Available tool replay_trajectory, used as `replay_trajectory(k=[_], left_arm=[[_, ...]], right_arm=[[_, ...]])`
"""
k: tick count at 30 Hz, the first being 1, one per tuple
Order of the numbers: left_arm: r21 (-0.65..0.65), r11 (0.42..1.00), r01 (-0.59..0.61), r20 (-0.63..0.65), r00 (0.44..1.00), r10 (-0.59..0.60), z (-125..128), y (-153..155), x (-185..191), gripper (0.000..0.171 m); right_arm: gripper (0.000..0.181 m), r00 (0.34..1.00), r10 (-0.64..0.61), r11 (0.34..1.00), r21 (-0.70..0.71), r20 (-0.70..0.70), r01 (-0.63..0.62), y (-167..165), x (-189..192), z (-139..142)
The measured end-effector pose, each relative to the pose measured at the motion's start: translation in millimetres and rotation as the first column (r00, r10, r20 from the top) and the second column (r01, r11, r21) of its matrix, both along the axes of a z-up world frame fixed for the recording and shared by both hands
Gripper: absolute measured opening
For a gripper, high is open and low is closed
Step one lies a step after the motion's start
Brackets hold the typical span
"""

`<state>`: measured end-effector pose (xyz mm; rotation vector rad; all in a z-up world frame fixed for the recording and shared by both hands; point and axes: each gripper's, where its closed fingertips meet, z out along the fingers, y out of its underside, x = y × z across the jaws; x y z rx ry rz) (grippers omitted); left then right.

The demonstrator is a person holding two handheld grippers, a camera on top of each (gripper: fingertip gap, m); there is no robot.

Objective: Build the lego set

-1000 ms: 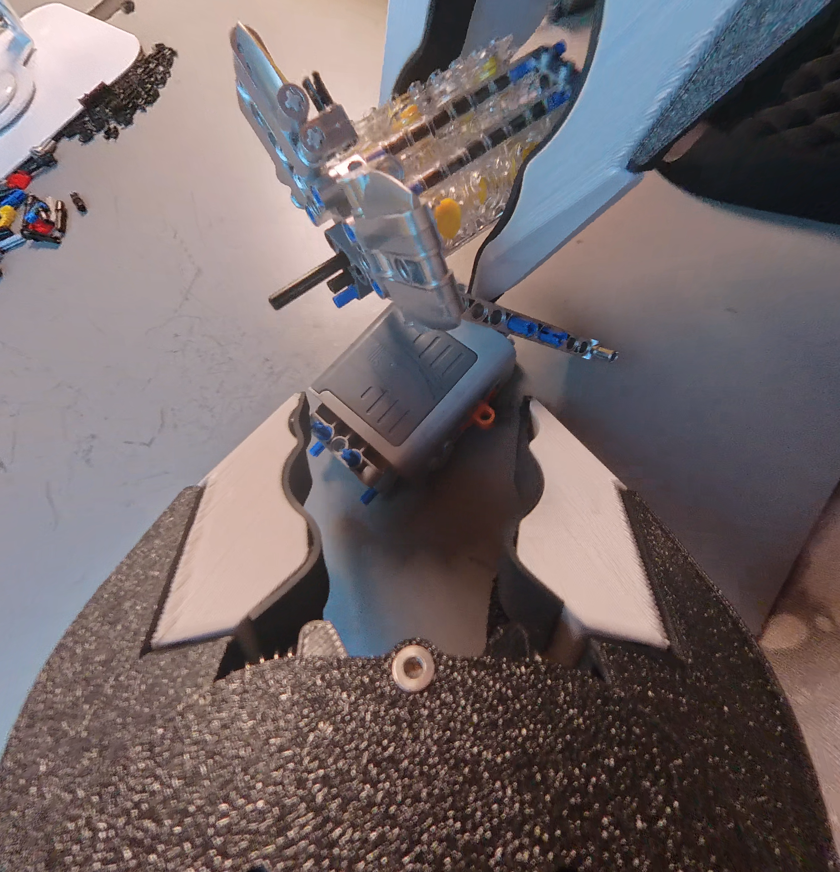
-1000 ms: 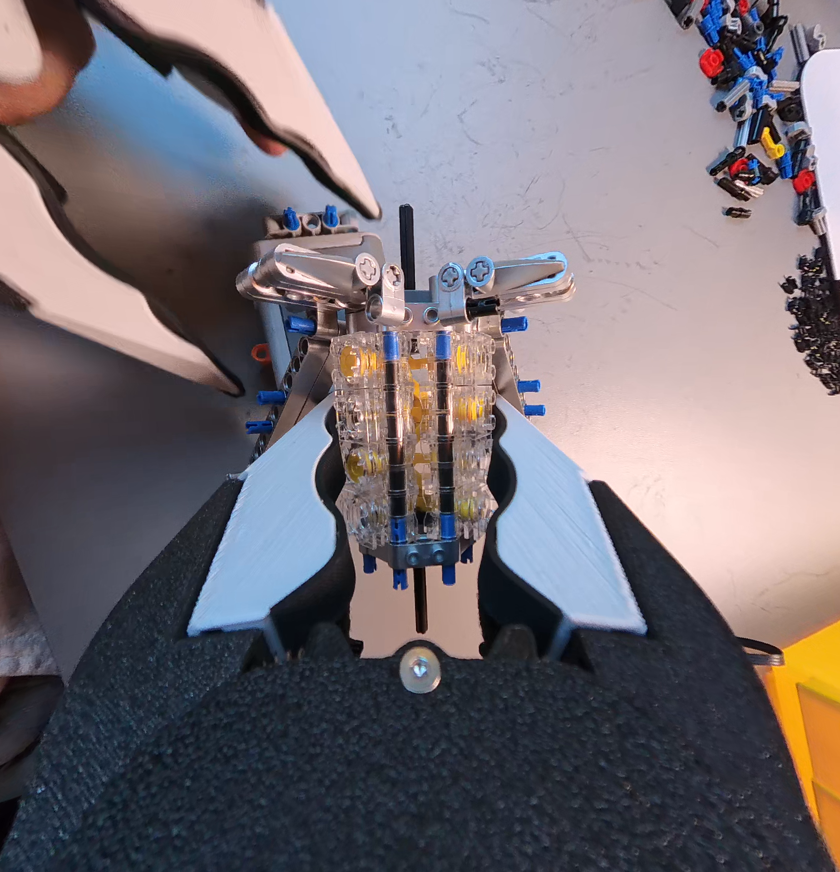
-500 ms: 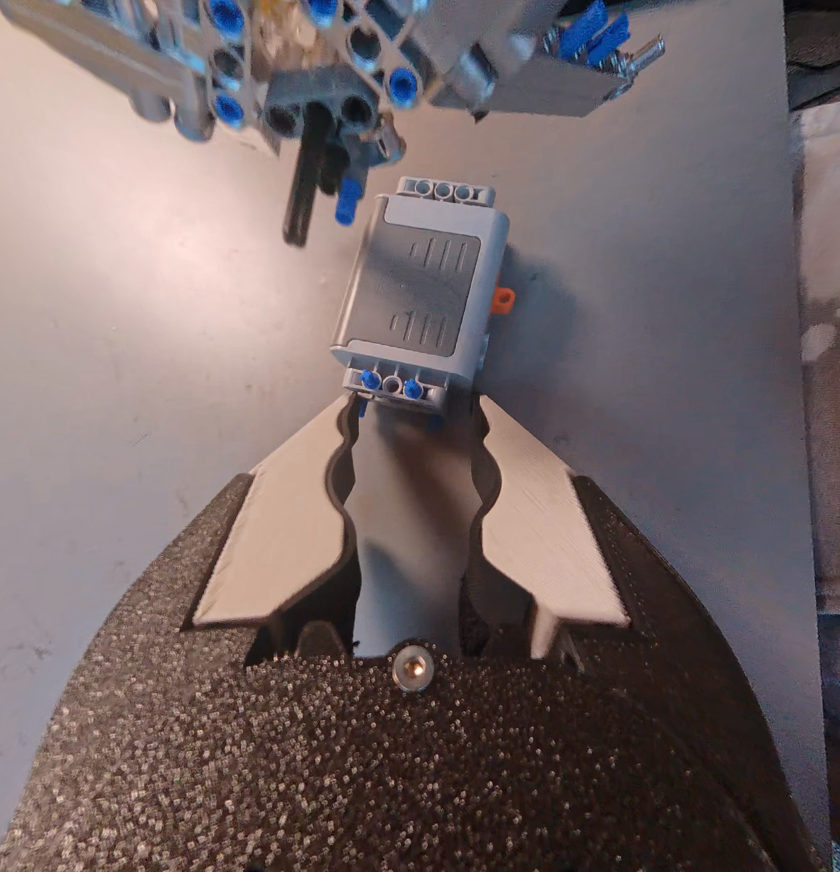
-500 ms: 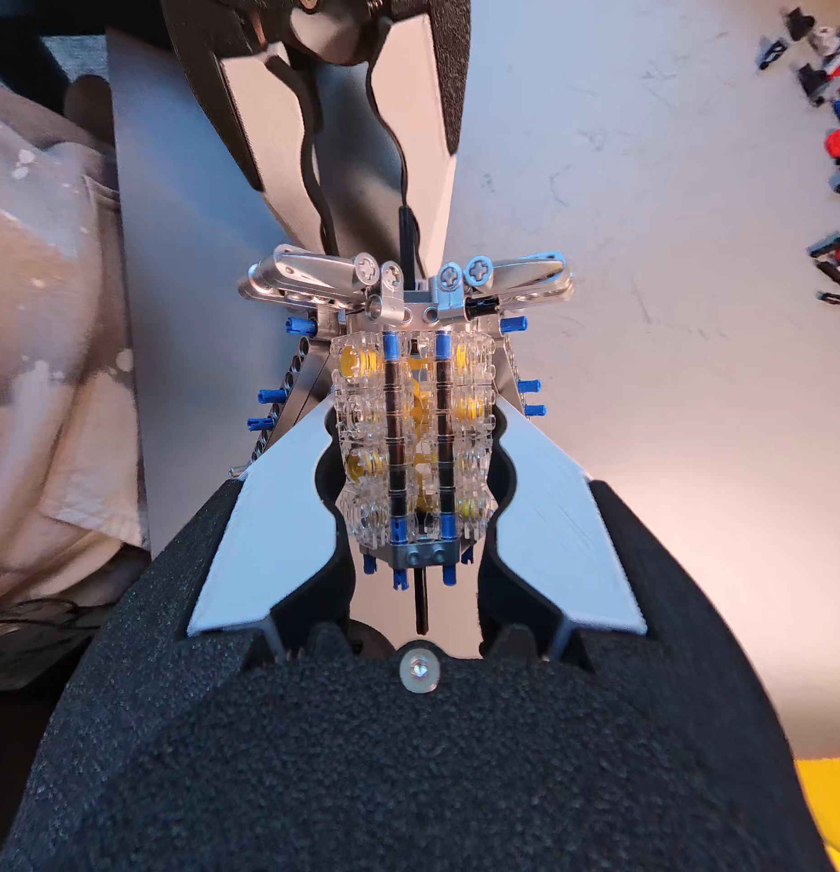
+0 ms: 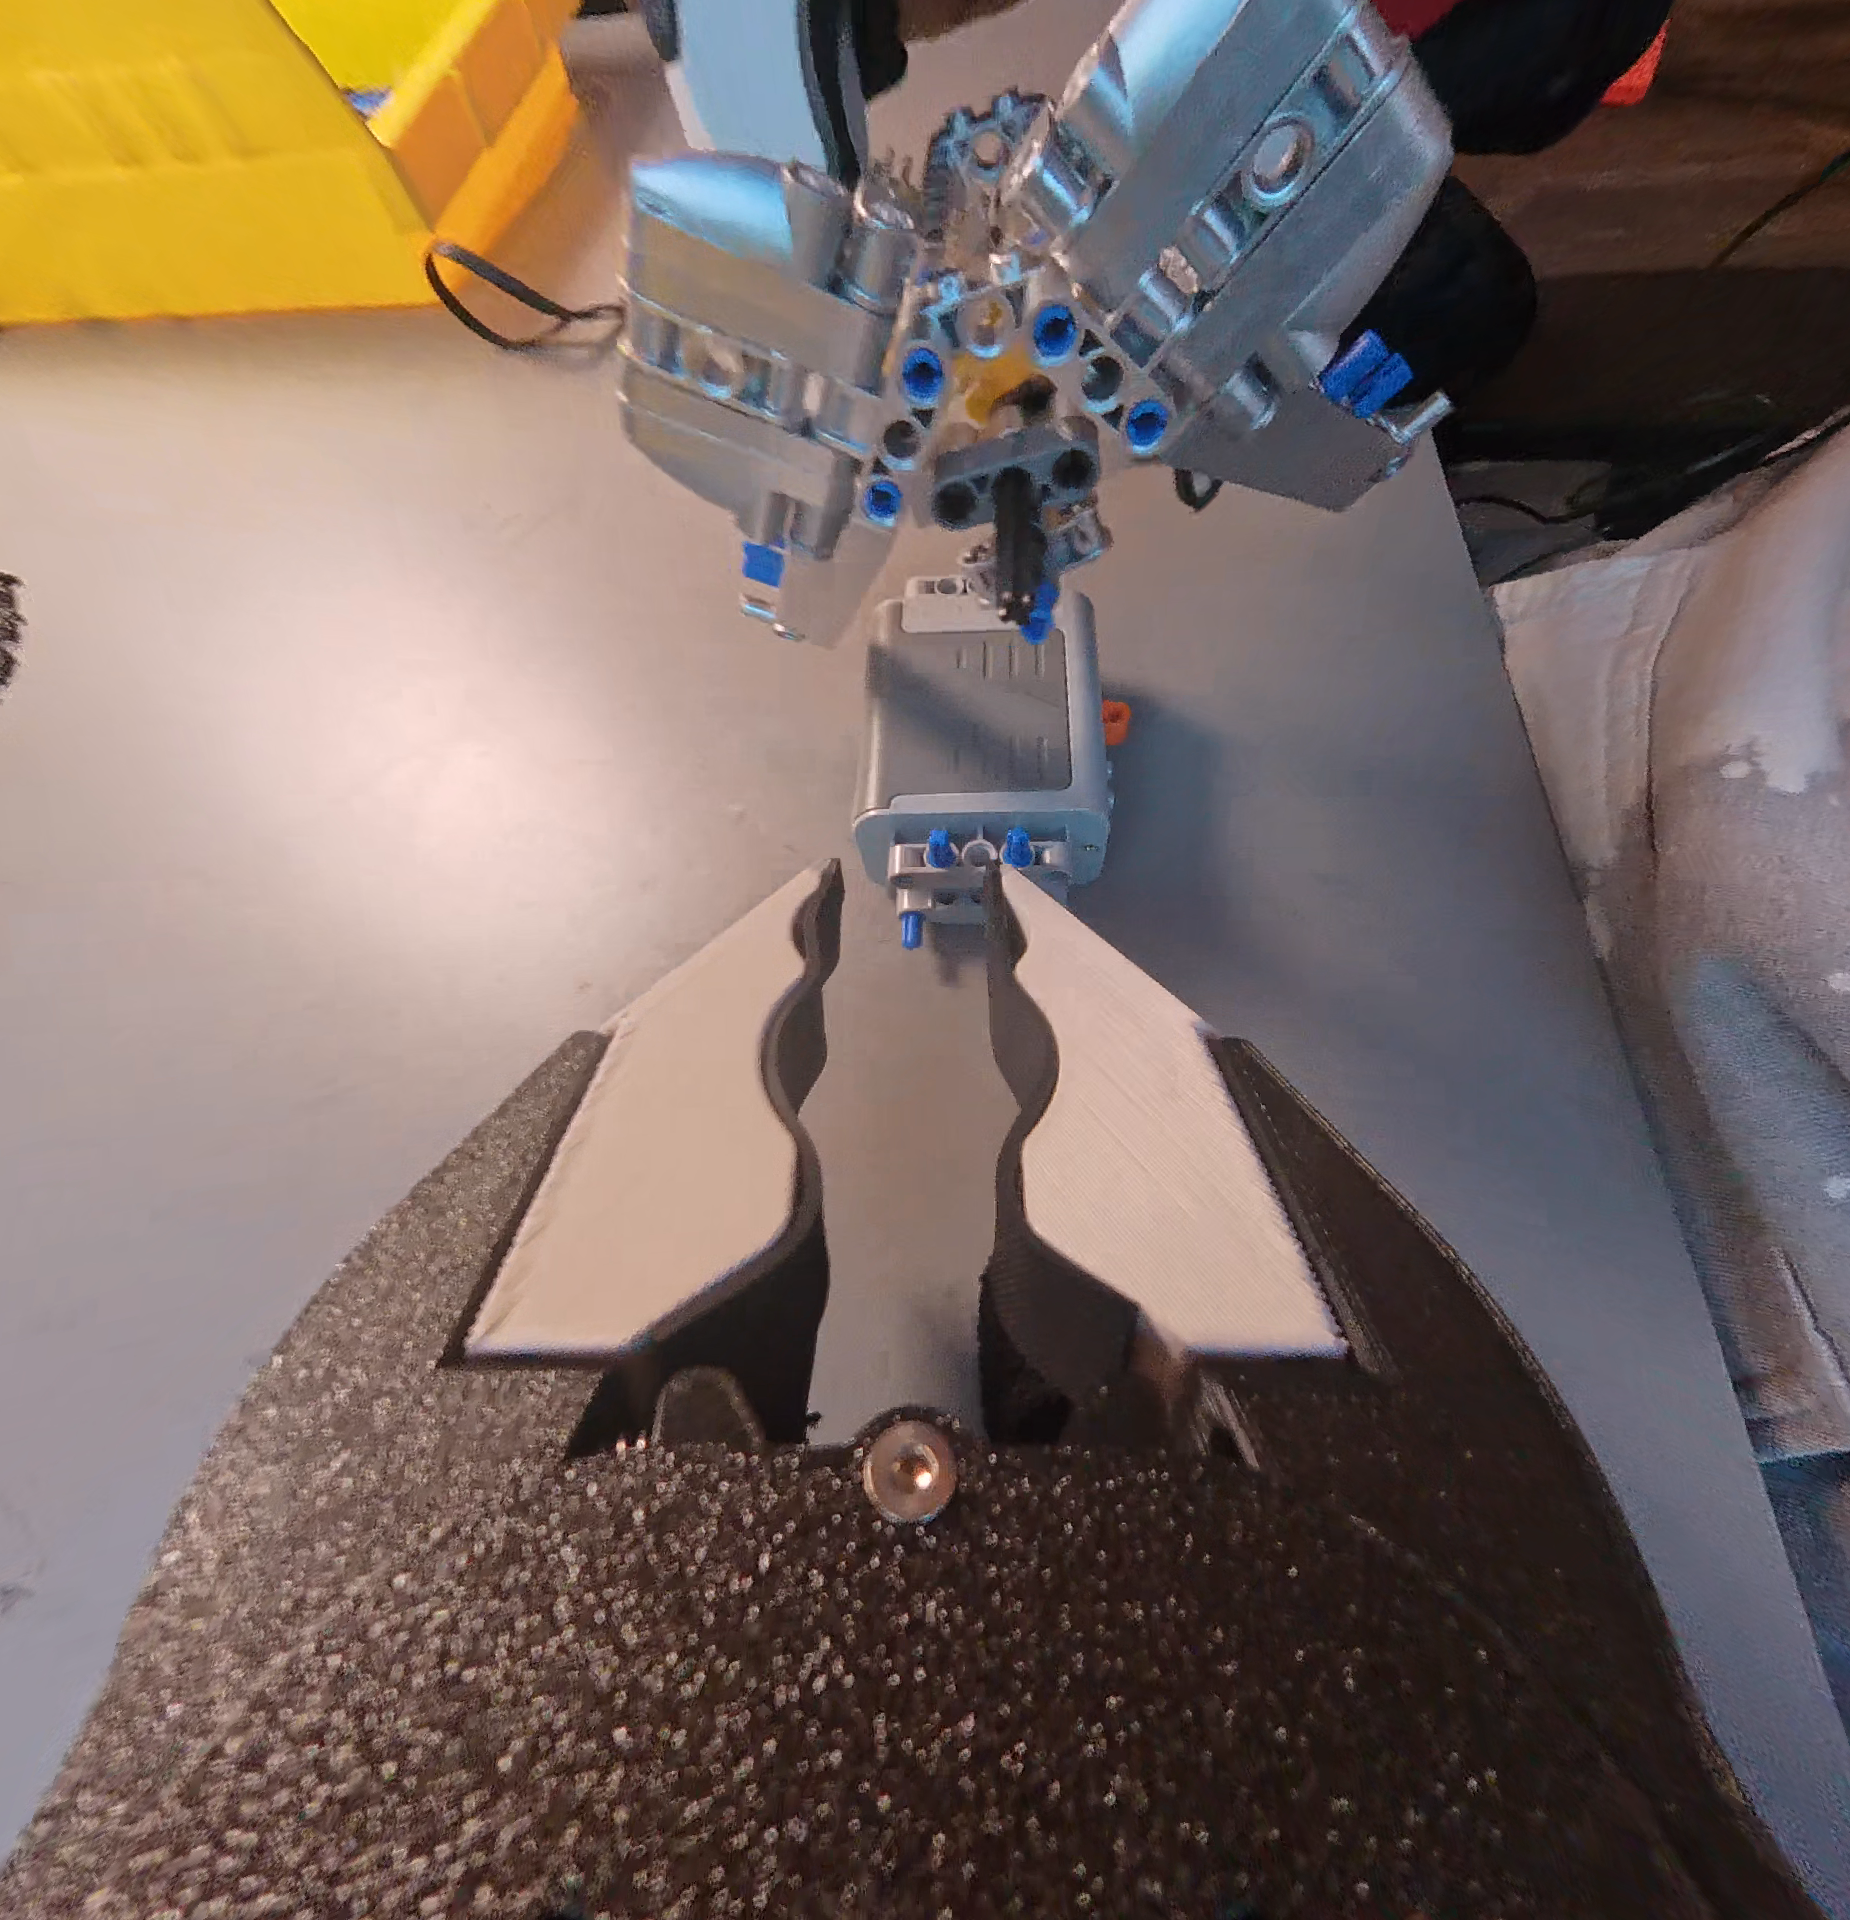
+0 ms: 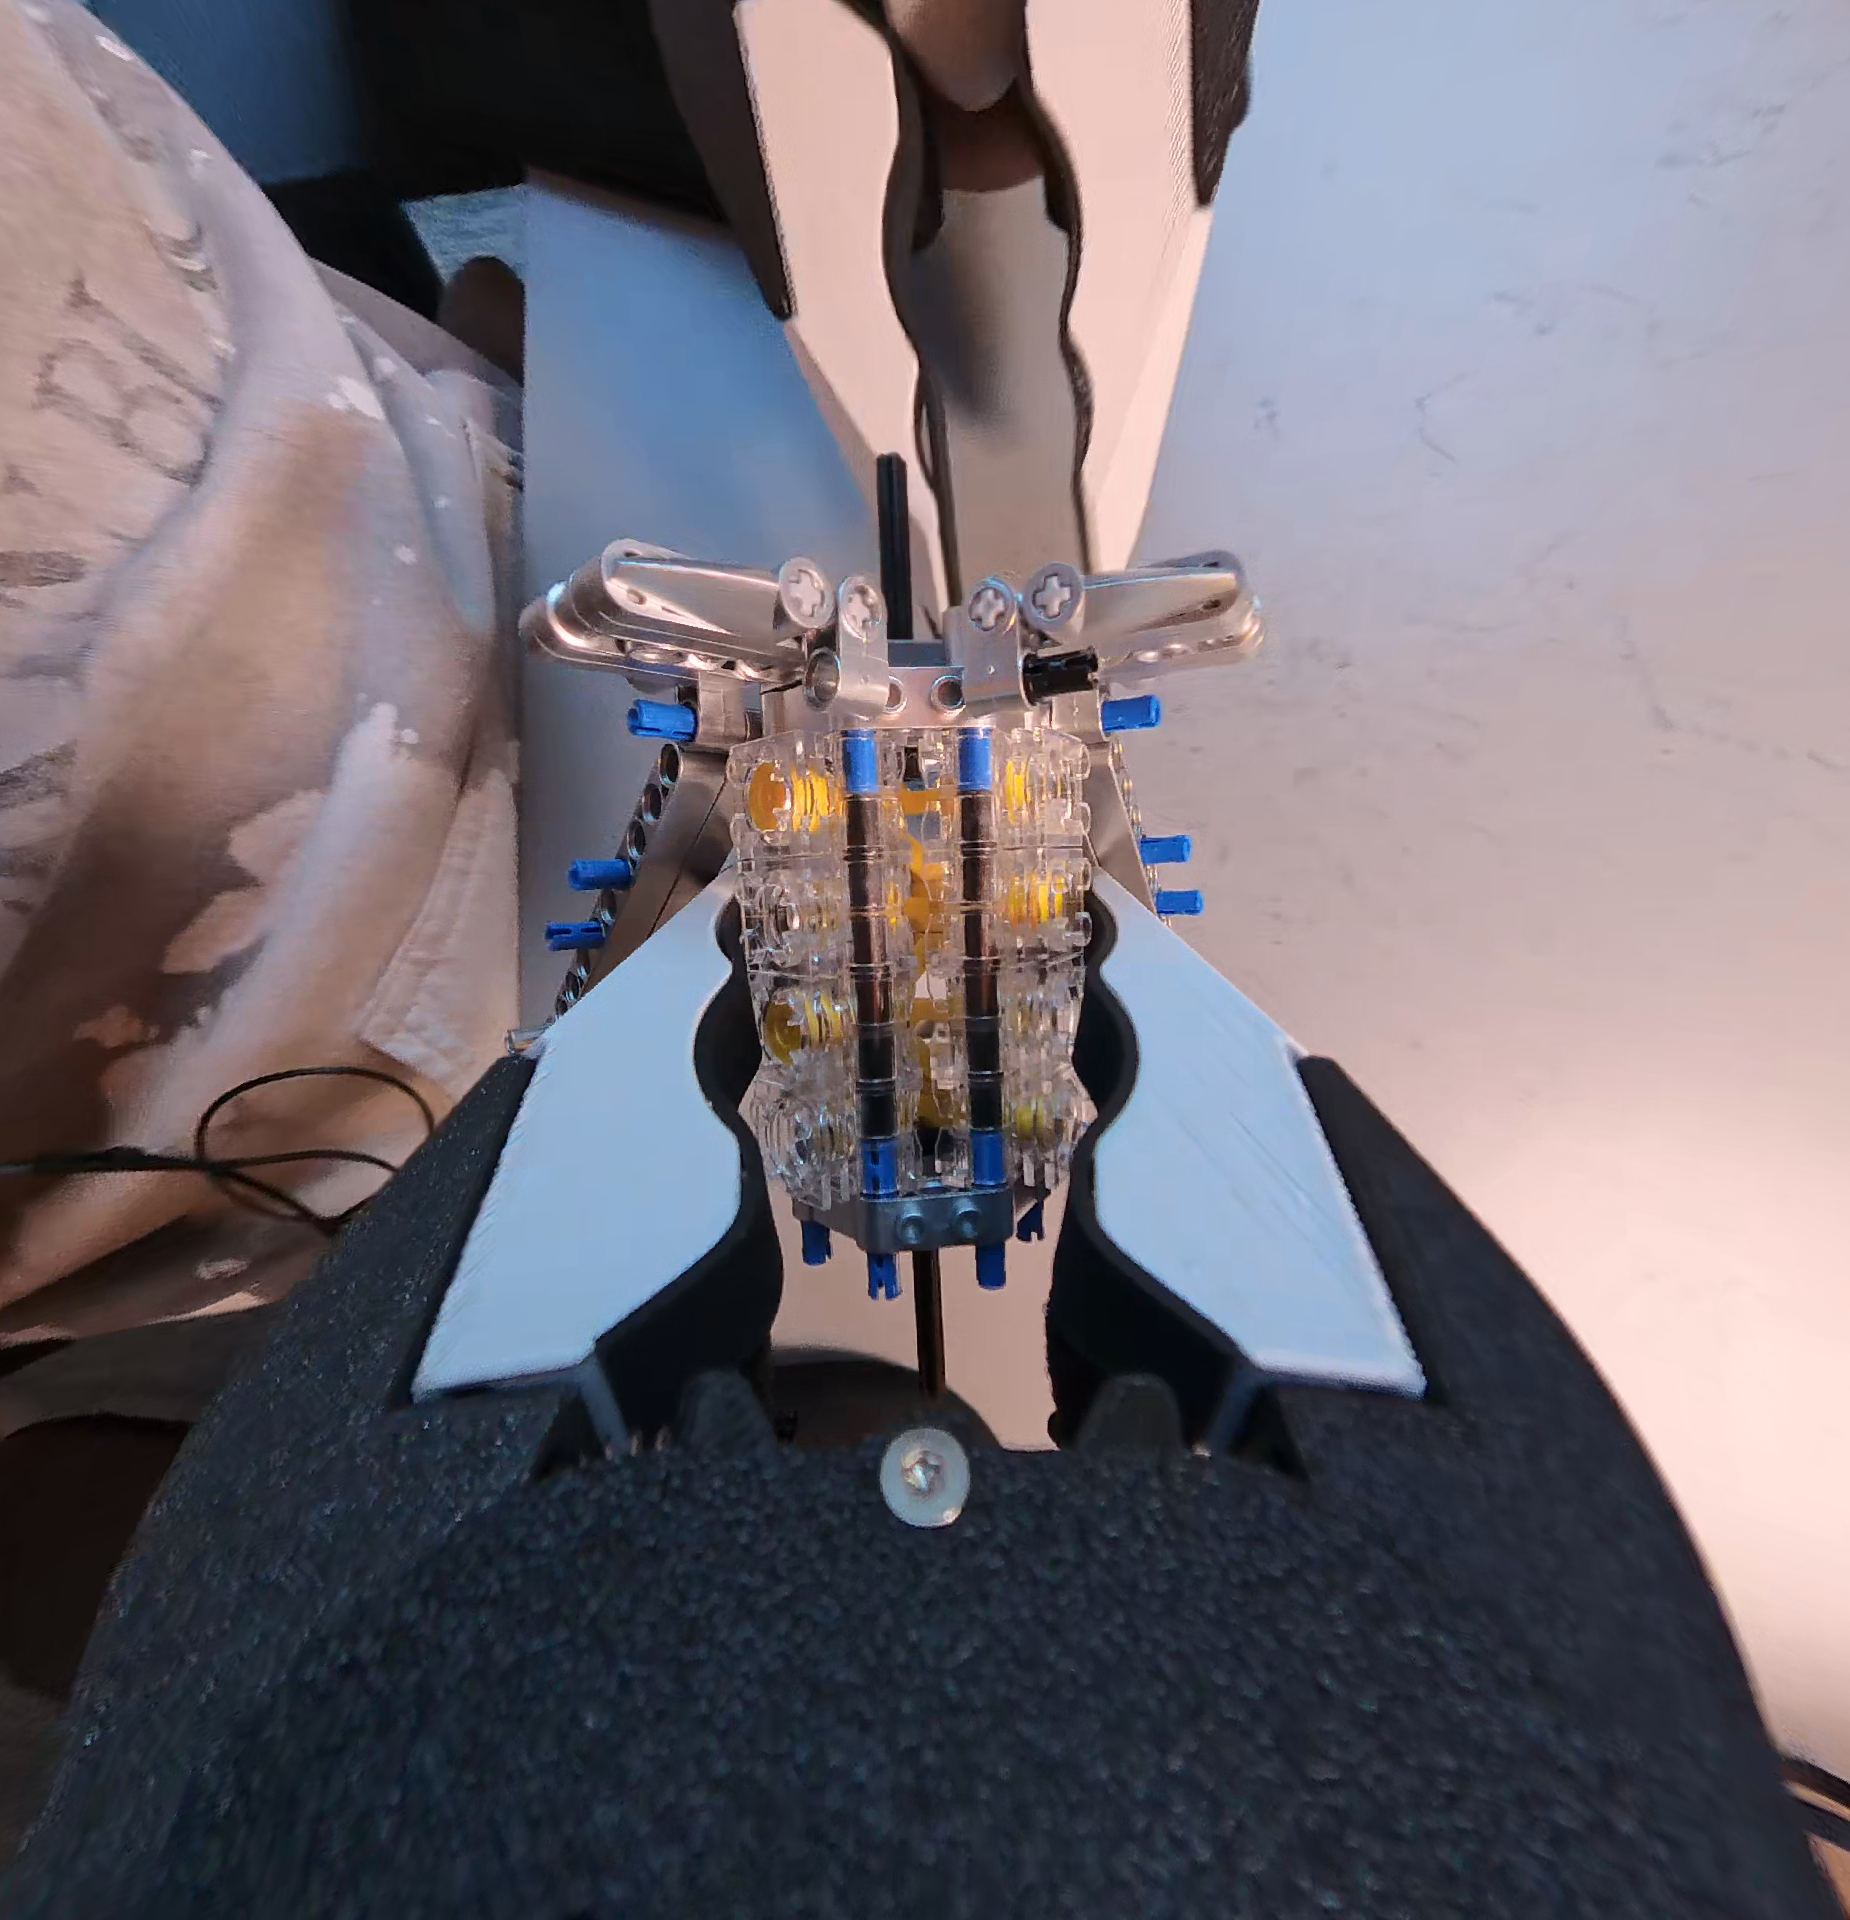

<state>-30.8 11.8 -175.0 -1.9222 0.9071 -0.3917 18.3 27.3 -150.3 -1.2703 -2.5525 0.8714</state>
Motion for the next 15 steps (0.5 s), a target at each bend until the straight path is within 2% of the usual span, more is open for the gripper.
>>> replay_trajectory(k=[6, 11, 14, 15], left_arm=[[0.154, 0.988, 0.024, 0.04, 0.999, -0.031, 27, -2, 5, 0.025], [0.15, 0.989, -0.001, 0.092, 0.996, -0.013, 32, 0, 1, 0.02], [0.083, 0.997, 0.008, 0.063, 0.998, -0.013, 18, 0, 0, 0.021], [0.054, 0.998, 0.009, 0.046, 0.999, -0.011, 11, 0, -1, 0.026]], right_arm=[[0.058, 0.996, 0.016, 0.996, -0.084, 0.087, -0.009, -4, -4, -2], [0.058, 0.994, 0.003, 0.999, -0.054, 0.106, 0.003, 4, -7, -8], [0.058, 0.995, -0.006, 1.0, -0.016, 0.102, 0.008, 4, -7, -8], [0.058, 0.995, -0.013, 1.0, 0.0, 0.098, 0.013, 4, -6, -8]])
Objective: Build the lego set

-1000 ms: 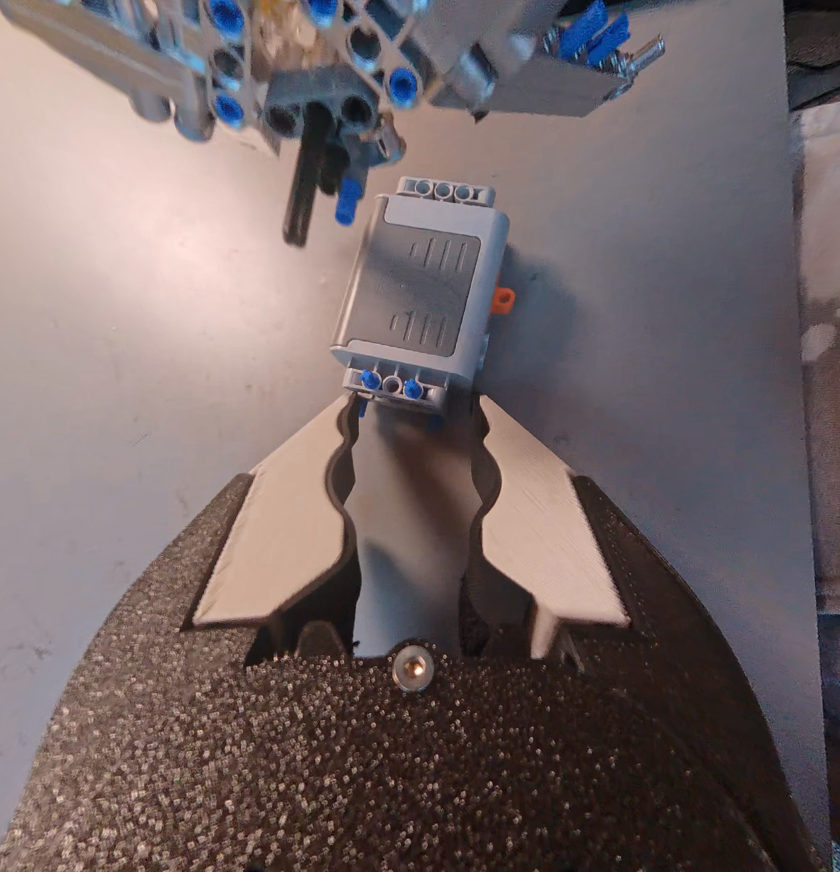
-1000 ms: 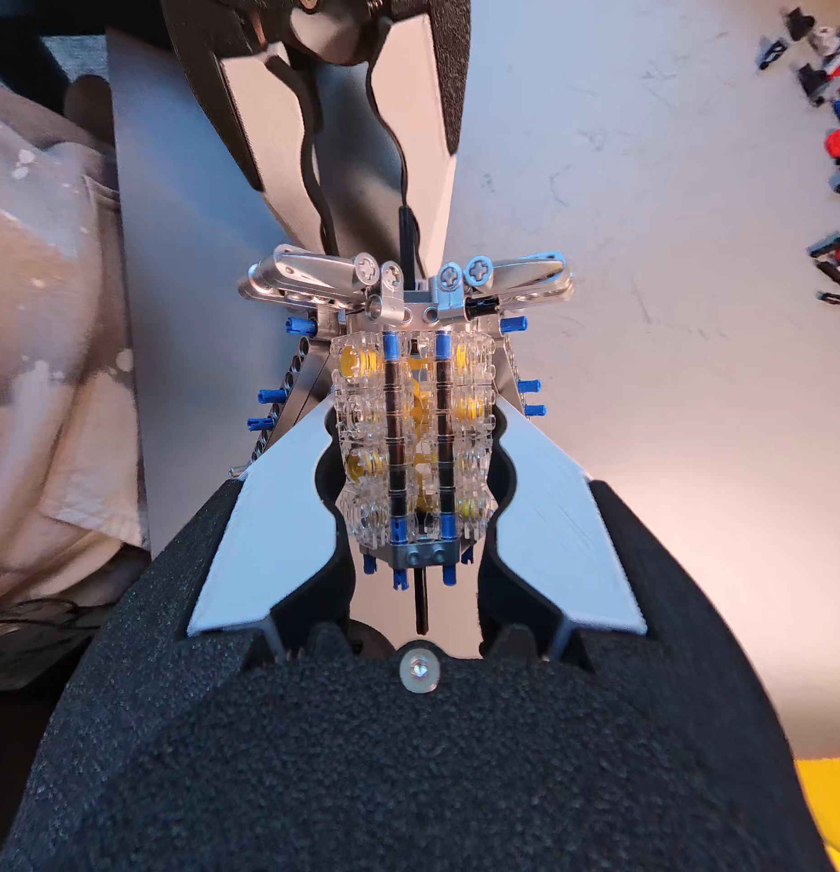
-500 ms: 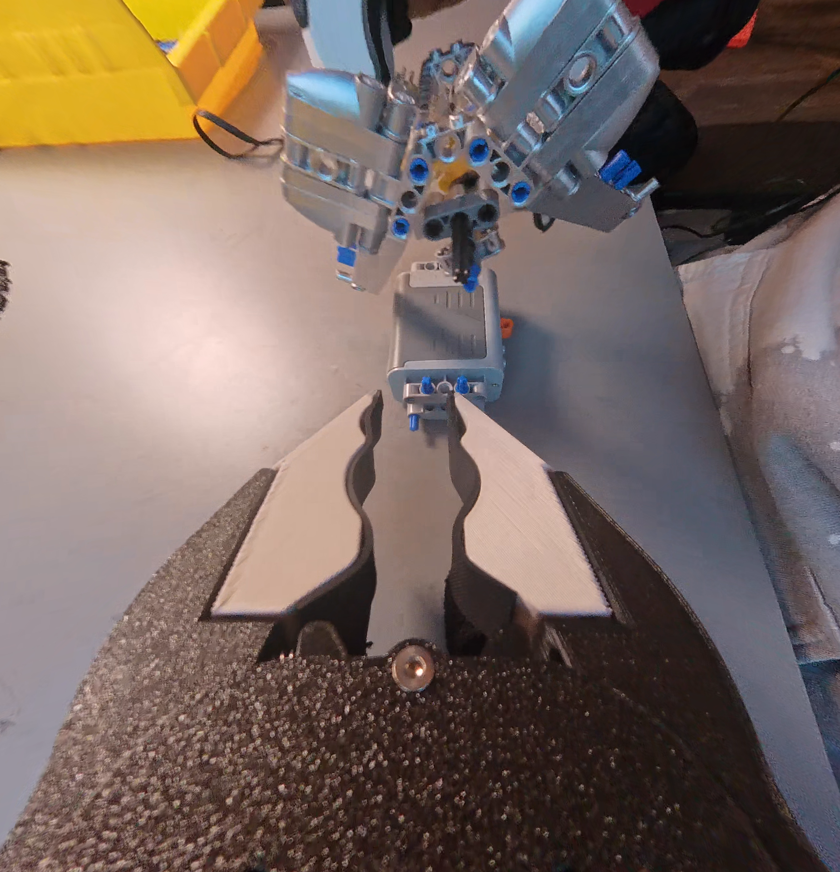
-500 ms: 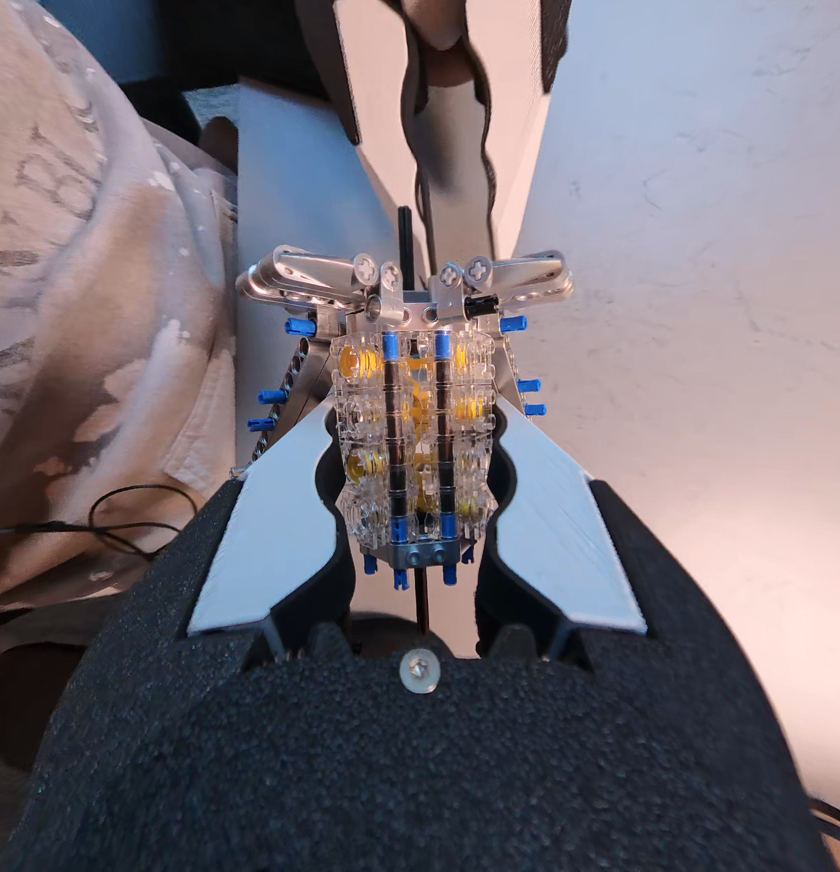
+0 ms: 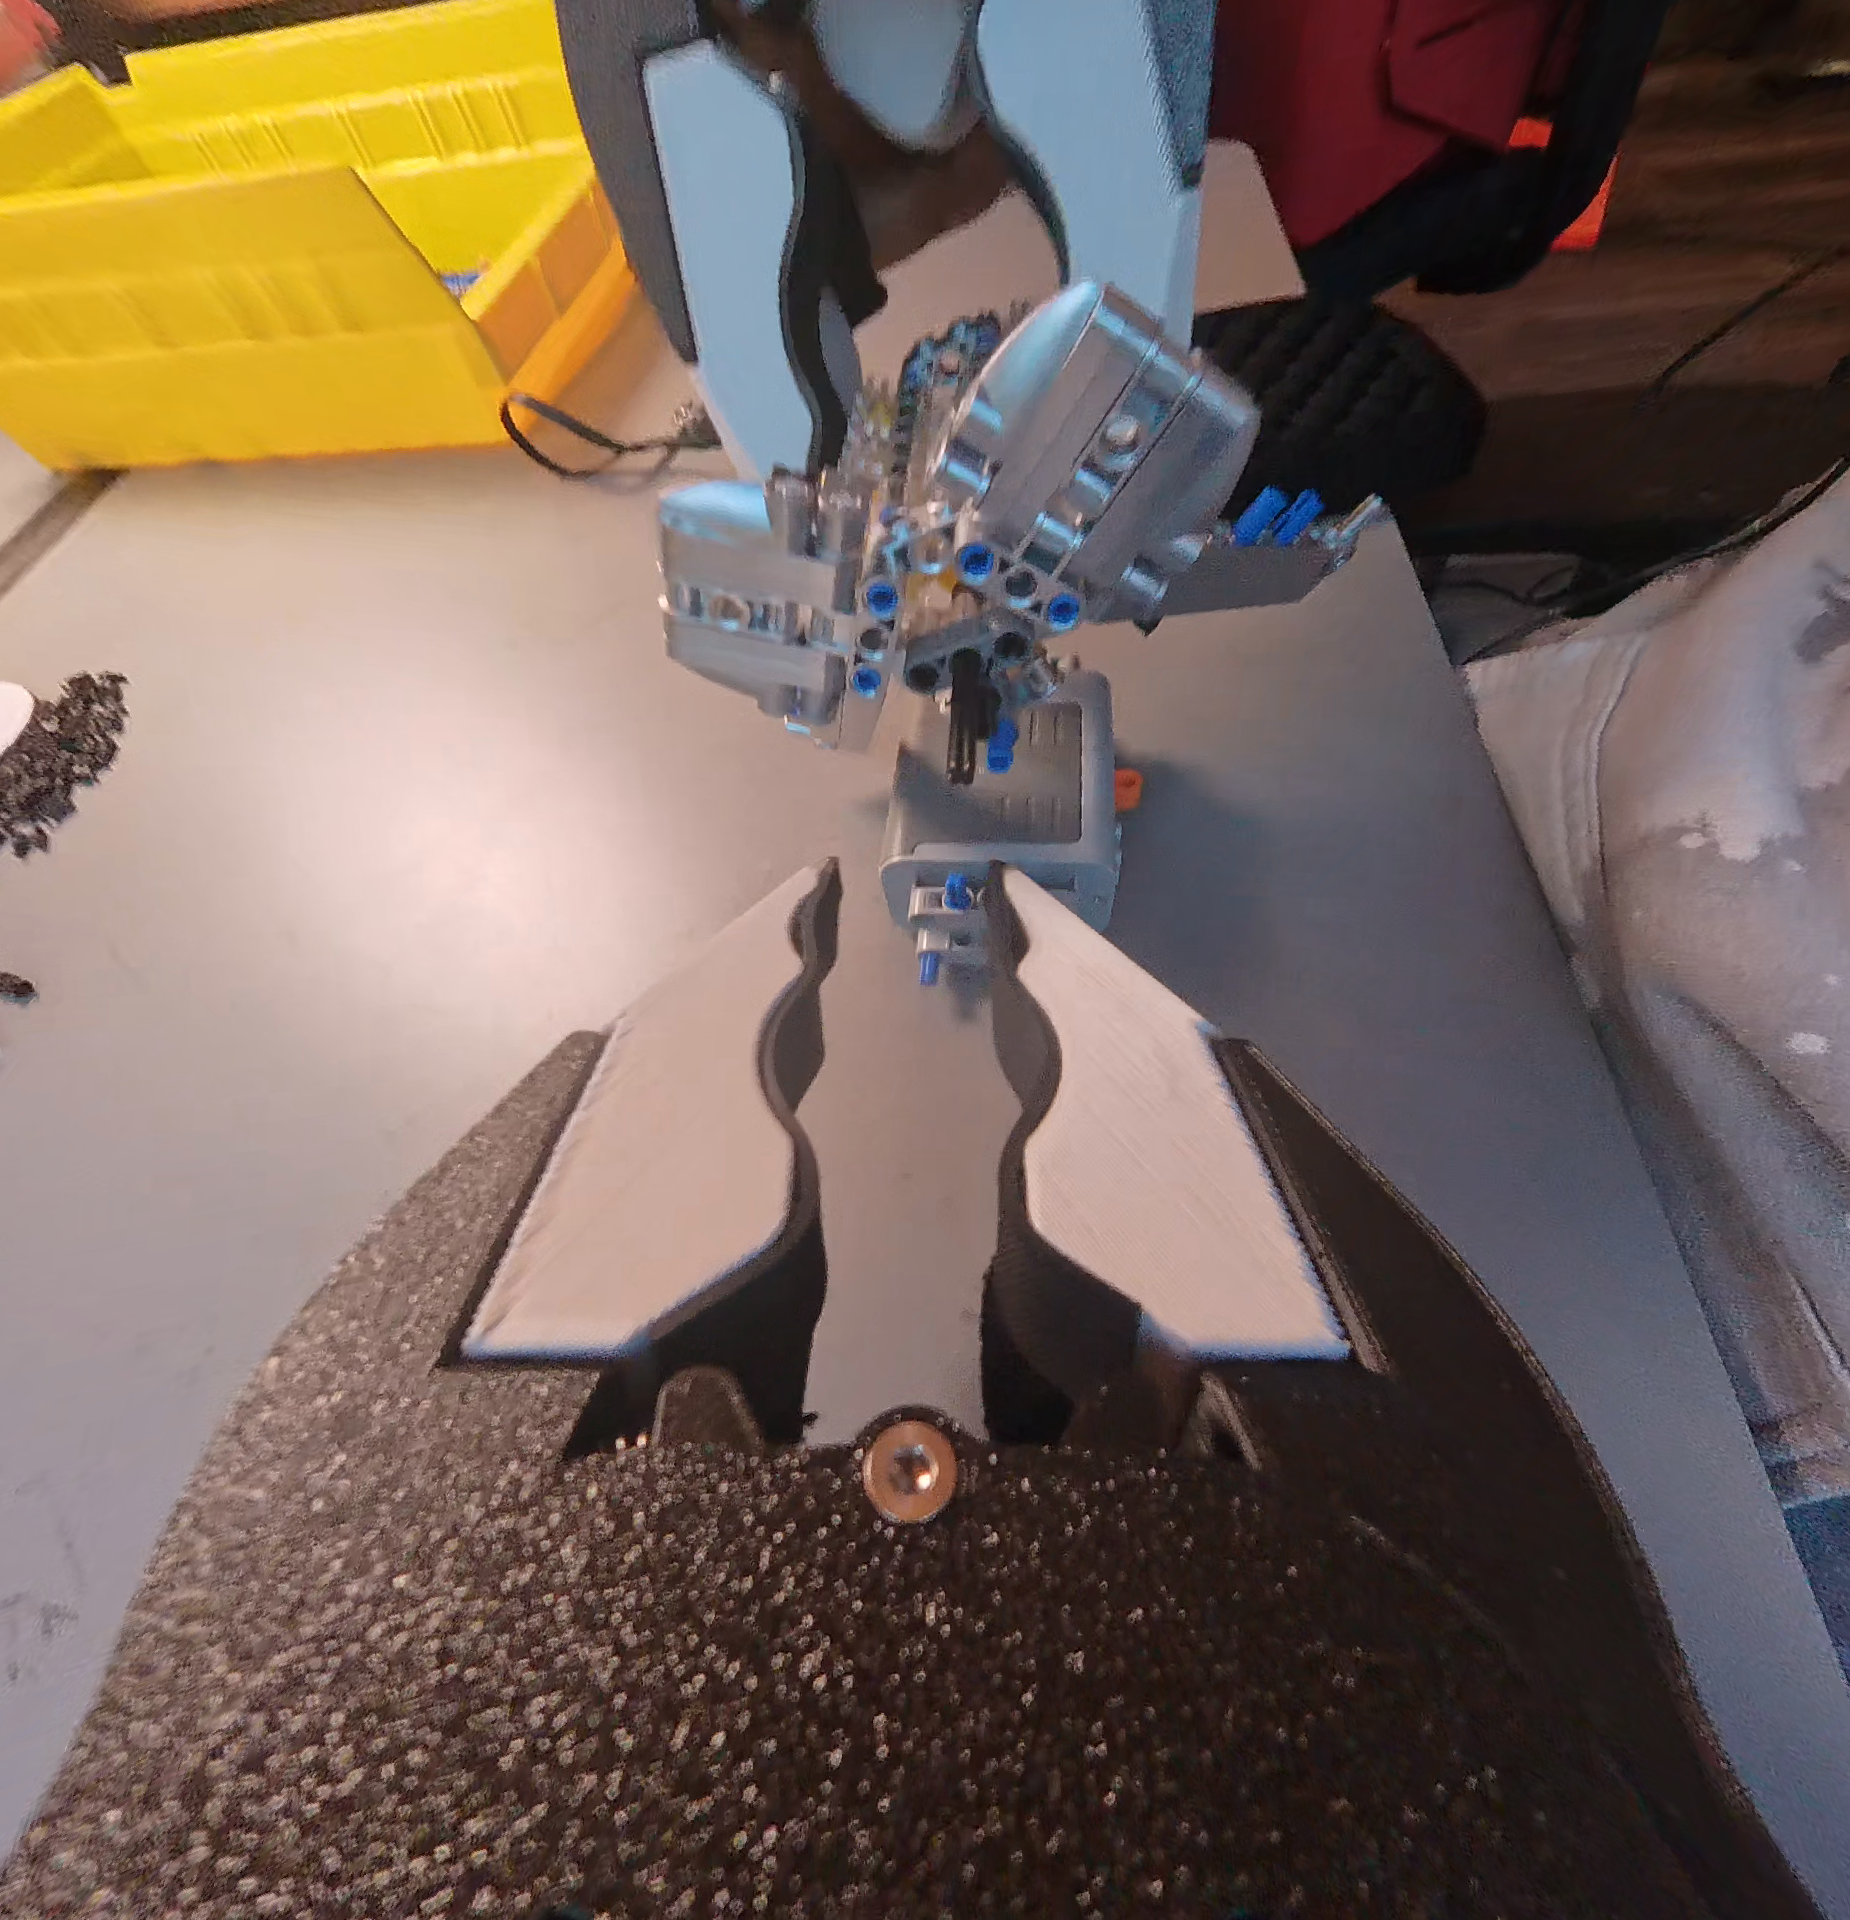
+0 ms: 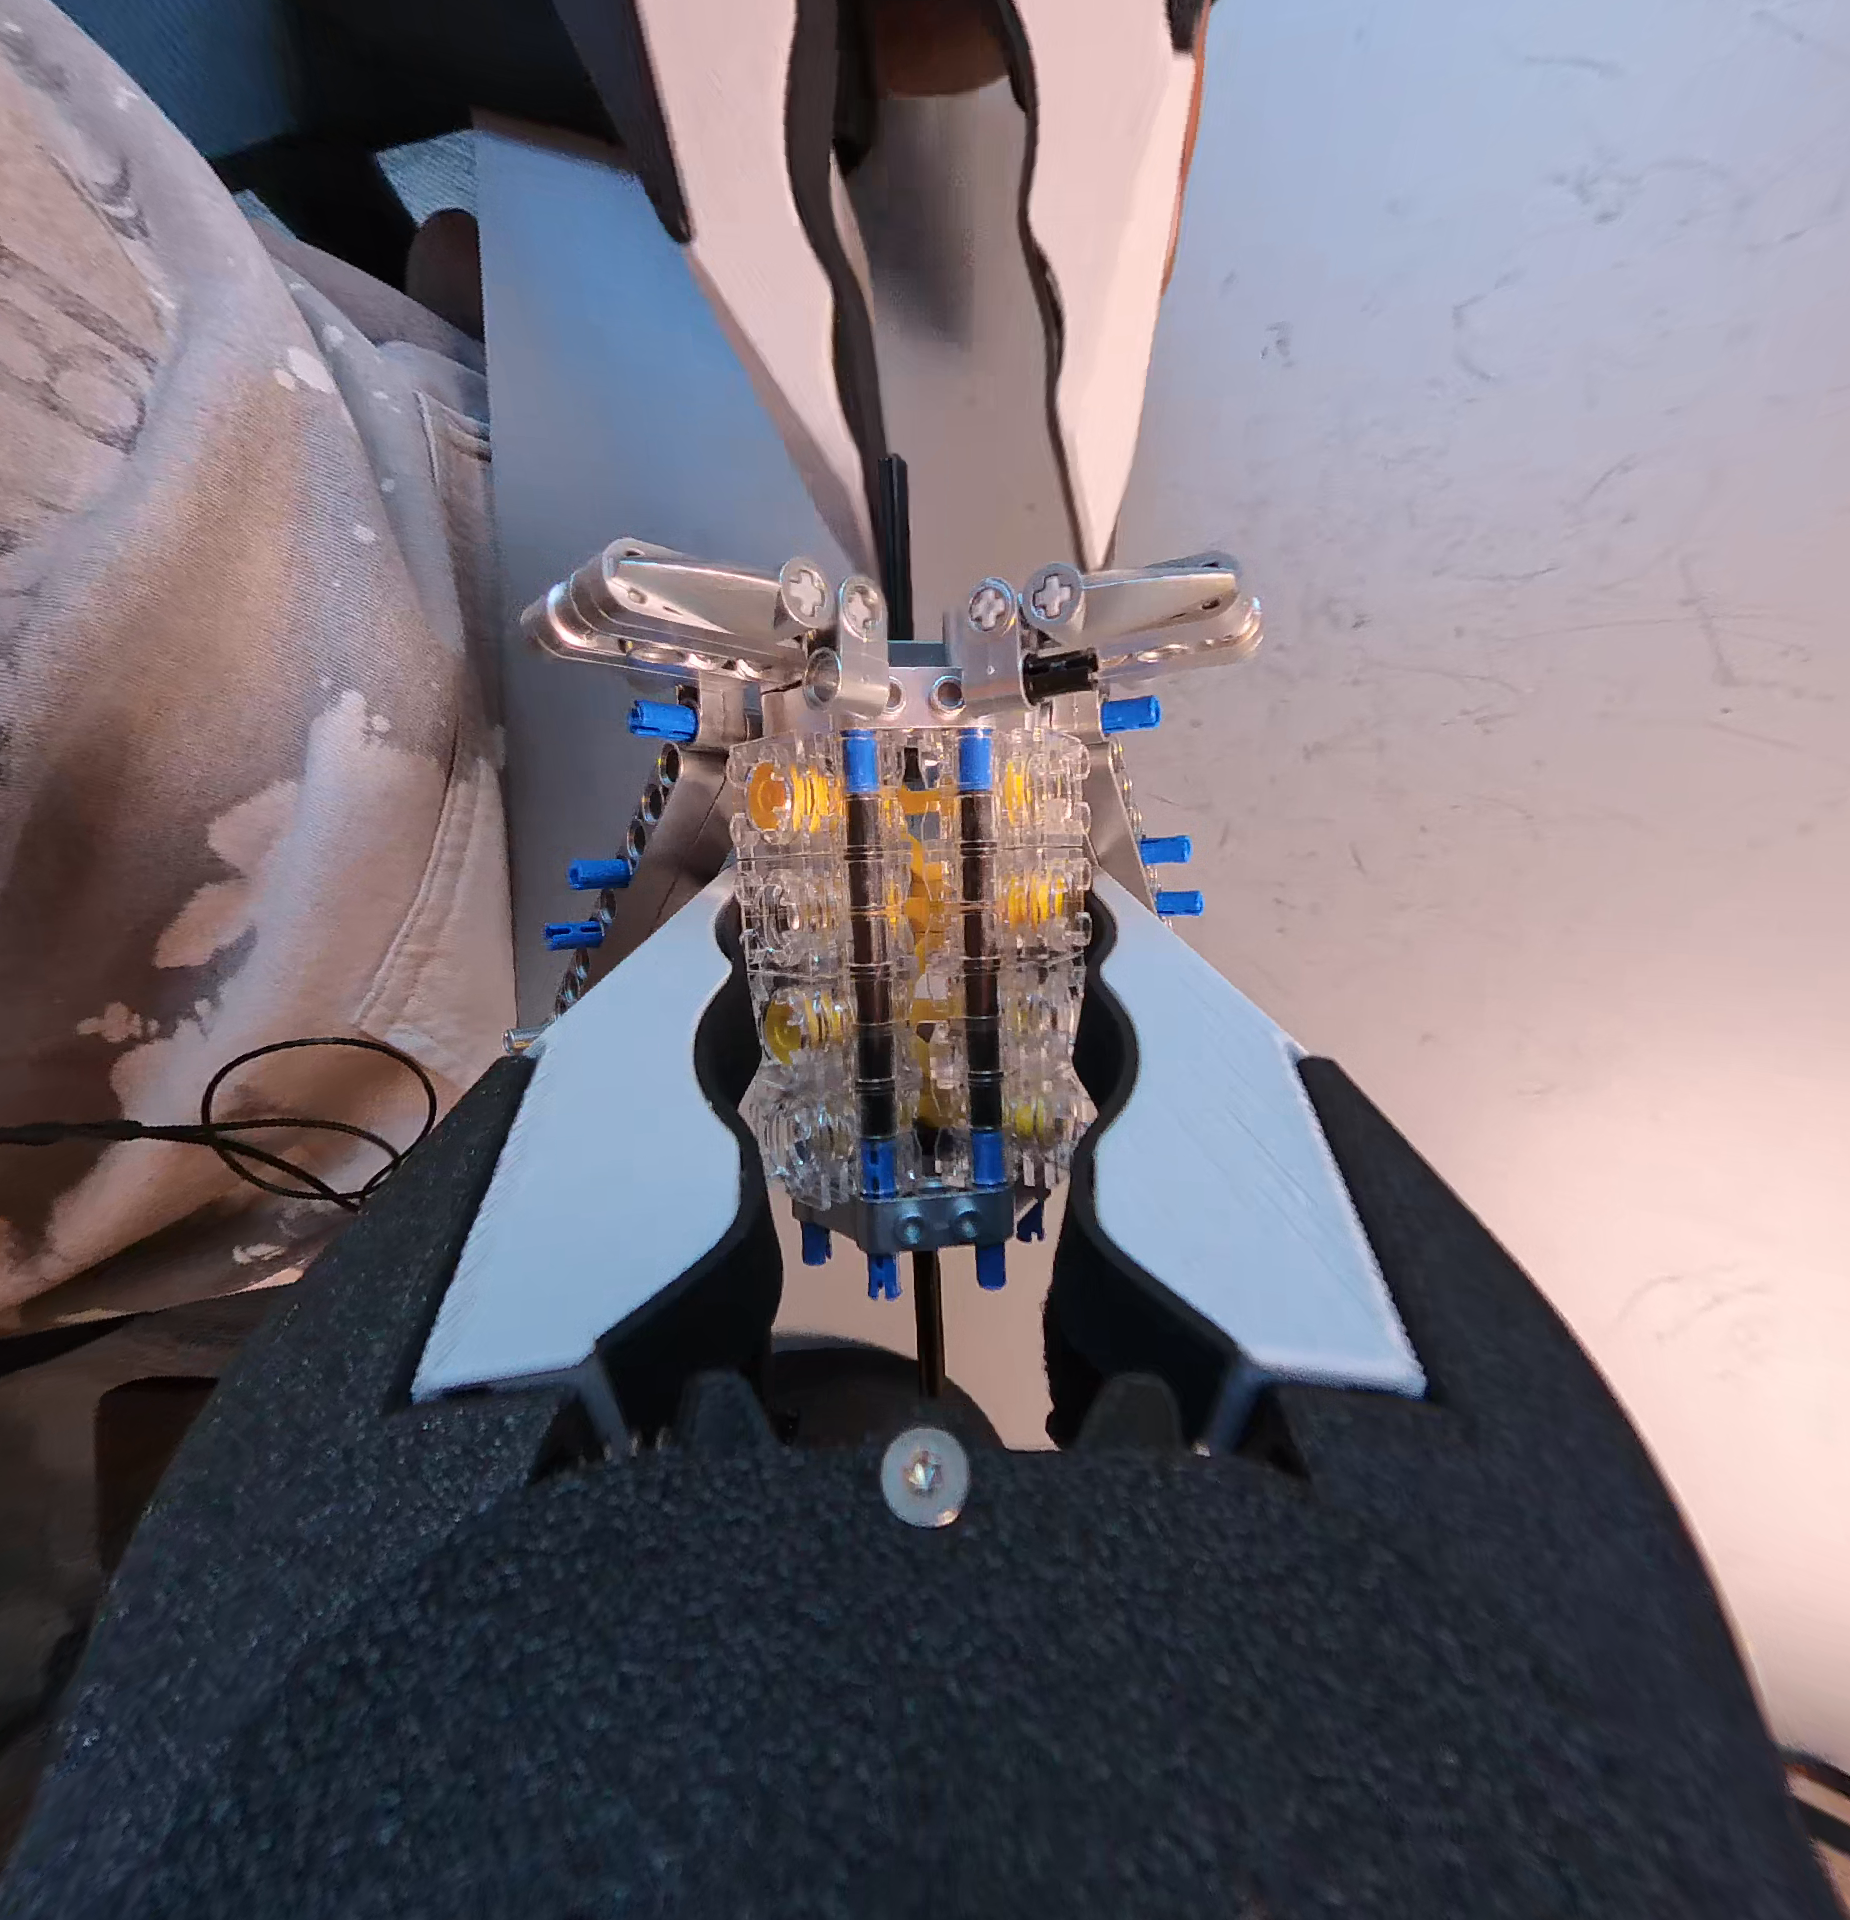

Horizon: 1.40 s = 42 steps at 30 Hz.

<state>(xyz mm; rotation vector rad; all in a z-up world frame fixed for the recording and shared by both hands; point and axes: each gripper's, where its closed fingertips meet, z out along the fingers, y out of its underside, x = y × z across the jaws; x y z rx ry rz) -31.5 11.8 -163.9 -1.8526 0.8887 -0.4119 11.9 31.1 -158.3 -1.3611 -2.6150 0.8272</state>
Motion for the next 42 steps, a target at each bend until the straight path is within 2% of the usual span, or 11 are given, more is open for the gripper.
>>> replay_trajectory(k=[4, 6, 11, 14, 20, 23, 26, 31, 42], left_arm=[[-0.084, 0.996, 0.015, -0.035, 0.999, -0.018, -19, 0, 8, 0.065], [-0.092, 0.996, 0.01, -0.072, 0.997, -0.017, -25, 4, 11, 0.074], [-0.109, 0.994, 0.019, -0.14, 0.99, -0.034, -36, 13, 24, 0.07], [-0.117, 0.993, -0.017, -0.174, 0.985, -0.004, -41, 18, 26, 0.052], [-0.158, 0.983, -0.094, -0.139, 0.988, 0.072, -42, 28, 26, 0.052], [-0.214, 0.975, -0.064, -0.061, 0.997, 0.052, -37, 21, 27, 0.049], [-0.276, 0.961, 0.0, 0.011, 1.0, 0.003, -34, 10, 22, 0.05], [-0.243, 0.97, -0.029, -0.065, 0.998, 0.013, -38, 6, 0, 0.045], [-0.186, 0.982, -0.03, -0.134, 0.991, 0.005, -40, 5, 2, 0.04]], right_arm=[[0.058, 0.999, -0.026, 0.999, 0.042, -0.024, 0.027, -1, 0, 3], [0.058, 0.998, -0.047, 0.996, 0.068, -0.037, 0.049, 1, -1, 3], [0.058, 0.993, -0.099, 0.976, 0.189, -0.071, 0.111, 14, -2, -4], [0.058, 0.991, -0.102, 0.962, 0.247, -0.086, 0.121, 14, -1, -6], [0.058, 0.988, -0.128, 0.936, 0.321, -0.083, 0.148, 20, -7, -13], [0.058, 0.989, -0.121, 0.923, 0.356, -0.087, 0.144, 23, -10, -17], [0.058, 0.989, -0.122, 0.931, 0.335, -0.088, 0.145, 18, -12, -19], [0.058, 0.988, -0.122, 0.934, 0.328, -0.09, 0.145, 13, -15, -24], [0.058, 0.986, -0.122, 0.921, 0.358, -0.11, 0.154, 15, -14, -27]])
